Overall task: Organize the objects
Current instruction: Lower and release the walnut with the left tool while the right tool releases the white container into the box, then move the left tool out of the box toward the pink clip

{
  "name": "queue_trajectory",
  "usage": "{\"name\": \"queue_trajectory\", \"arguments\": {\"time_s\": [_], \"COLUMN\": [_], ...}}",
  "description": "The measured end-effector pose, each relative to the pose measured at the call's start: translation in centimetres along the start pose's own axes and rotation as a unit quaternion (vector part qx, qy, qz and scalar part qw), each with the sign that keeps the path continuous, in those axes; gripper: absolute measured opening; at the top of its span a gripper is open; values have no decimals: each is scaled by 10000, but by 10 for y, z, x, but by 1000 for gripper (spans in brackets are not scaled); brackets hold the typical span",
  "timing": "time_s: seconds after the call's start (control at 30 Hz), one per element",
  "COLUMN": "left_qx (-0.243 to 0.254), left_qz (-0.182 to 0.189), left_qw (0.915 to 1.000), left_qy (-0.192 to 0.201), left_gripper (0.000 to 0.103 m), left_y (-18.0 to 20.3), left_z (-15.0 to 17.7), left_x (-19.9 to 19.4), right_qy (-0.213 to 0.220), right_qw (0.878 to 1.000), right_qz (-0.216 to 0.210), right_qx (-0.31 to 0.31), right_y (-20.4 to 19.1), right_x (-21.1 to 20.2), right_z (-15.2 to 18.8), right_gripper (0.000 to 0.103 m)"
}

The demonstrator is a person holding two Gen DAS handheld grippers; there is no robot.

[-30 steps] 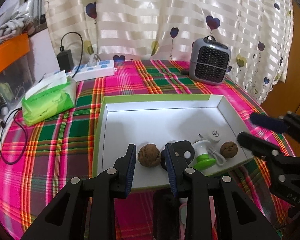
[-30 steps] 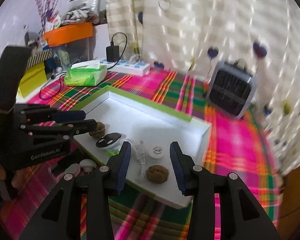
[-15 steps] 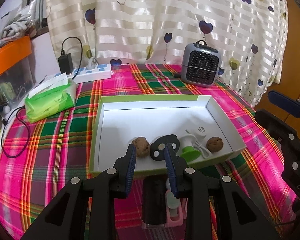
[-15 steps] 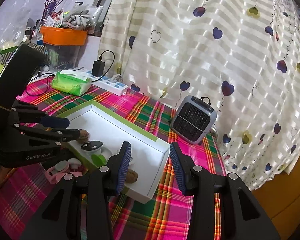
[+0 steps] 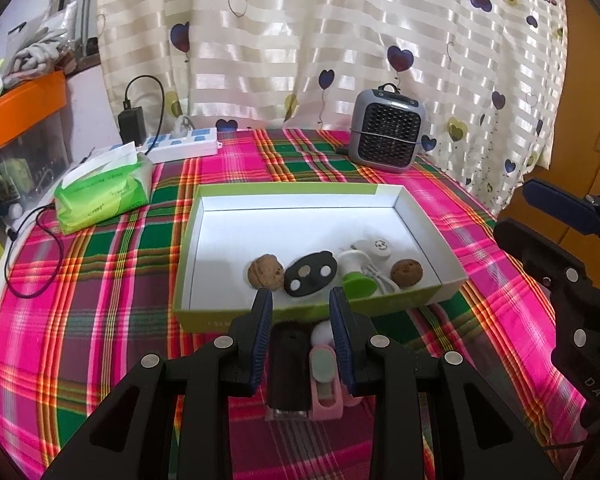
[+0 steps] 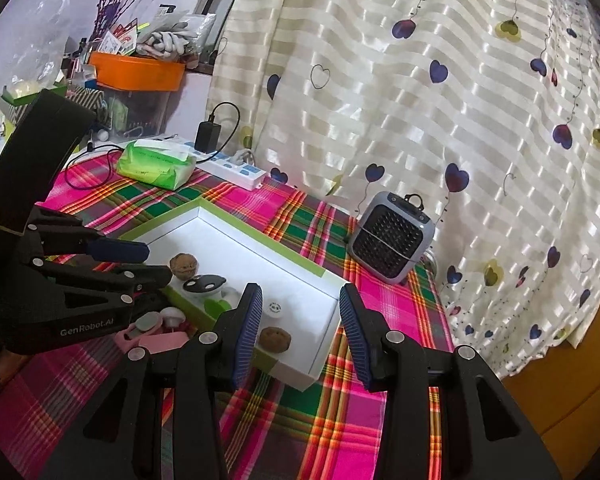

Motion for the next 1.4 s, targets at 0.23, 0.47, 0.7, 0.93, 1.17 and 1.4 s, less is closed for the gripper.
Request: {"name": "queue_trajectory", "arguments": {"time_s": [0.23,0.47,0.7,0.93,1.17,1.4], "left_qx": [-53,-87,-70,-98,-135,-138], "left_qz": [8,14,52,69,69,73], "left_qw": [10000,9999,9995,9990,9989,9992], "left_qy": [59,138,301,438,454,366], "left_gripper": [28,28,28,28,28,28], "left_y": [4,6,10,7,4,4], "left_z": [11,19,24,28,31,35], "left_x": [-18,-35,-56,-72,-75,-68], "right_qy": [230,316,438,510,496,269], "right_qw": [9978,9959,9942,9929,9930,9975], "right_qz": [372,463,493,480,410,-68], "right_qx": [-489,-714,-848,-962,-988,-648], "right_y": [-21,-33,-43,-56,-62,-53], "right_x": [-26,-48,-70,-83,-84,-70], "right_z": [-3,-5,-9,-11,-11,-3], "right_gripper": [42,42,42,42,42,42]}}
Point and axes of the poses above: each gripper's, at about its wrist camera, not at the fingertips, and x roughly the way its jaws point, y to its right, z to its underside, the point moved 1 cm from there along x, roughly the way its jaws point, and after that the axes turned 9 degrees about x, right-handed, at the moved point
